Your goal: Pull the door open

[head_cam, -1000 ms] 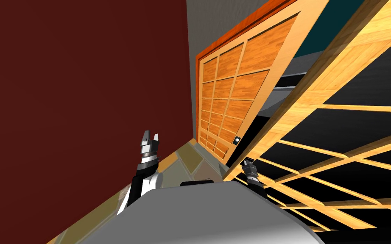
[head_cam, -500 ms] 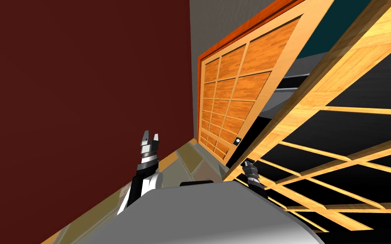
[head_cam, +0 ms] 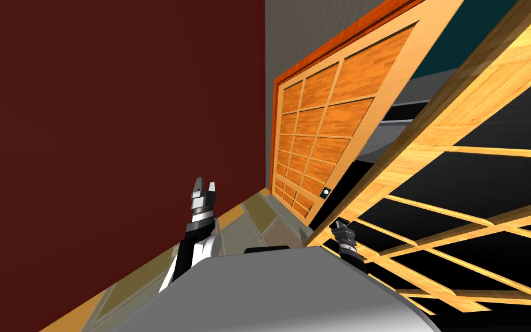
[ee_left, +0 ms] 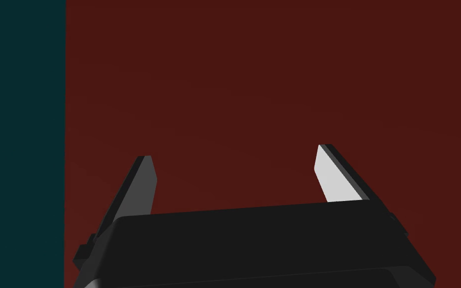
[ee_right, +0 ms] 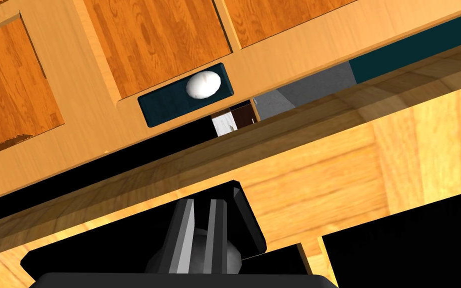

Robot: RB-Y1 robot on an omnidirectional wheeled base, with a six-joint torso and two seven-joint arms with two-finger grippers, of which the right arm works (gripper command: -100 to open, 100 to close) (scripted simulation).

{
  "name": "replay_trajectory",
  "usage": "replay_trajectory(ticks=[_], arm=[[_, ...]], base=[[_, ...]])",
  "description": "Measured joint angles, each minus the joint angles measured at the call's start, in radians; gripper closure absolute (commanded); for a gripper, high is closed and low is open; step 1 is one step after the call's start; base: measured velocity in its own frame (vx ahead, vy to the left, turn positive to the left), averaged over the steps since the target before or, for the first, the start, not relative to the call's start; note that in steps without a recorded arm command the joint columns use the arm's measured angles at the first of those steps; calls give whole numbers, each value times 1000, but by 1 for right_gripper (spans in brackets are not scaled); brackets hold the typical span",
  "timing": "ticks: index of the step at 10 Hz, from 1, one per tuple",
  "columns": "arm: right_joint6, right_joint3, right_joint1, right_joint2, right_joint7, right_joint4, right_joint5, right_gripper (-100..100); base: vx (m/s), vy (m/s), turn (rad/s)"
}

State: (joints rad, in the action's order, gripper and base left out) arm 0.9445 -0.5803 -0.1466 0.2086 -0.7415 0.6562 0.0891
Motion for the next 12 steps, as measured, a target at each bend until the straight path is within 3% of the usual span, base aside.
replay_trajectory(ticks=[2, 3, 4, 6, 7, 9, 12], arm=[[-11, -2, 2, 3, -23, 2, -5, 100], [17, -6, 26, 14, -18, -52, -7, 100], [8, -4, 11, 4, -17, -20, -6, 100], [30, -13, 39, 29, -50, -85, -17, 100], [14, -12, 17, 12, -57, -36, -17, -100], [11, 3, 35, -1, -87, -41, -20, -100], [7, 1, 53, 7, -148, -56, -43, -100]], base=[[-5, 2, 0], [0, 0, 0], [-23, 1, 109], [-27, -3, 45], [-35, 26, 58], [-55, 35, 26], [-92, -7, -45]])
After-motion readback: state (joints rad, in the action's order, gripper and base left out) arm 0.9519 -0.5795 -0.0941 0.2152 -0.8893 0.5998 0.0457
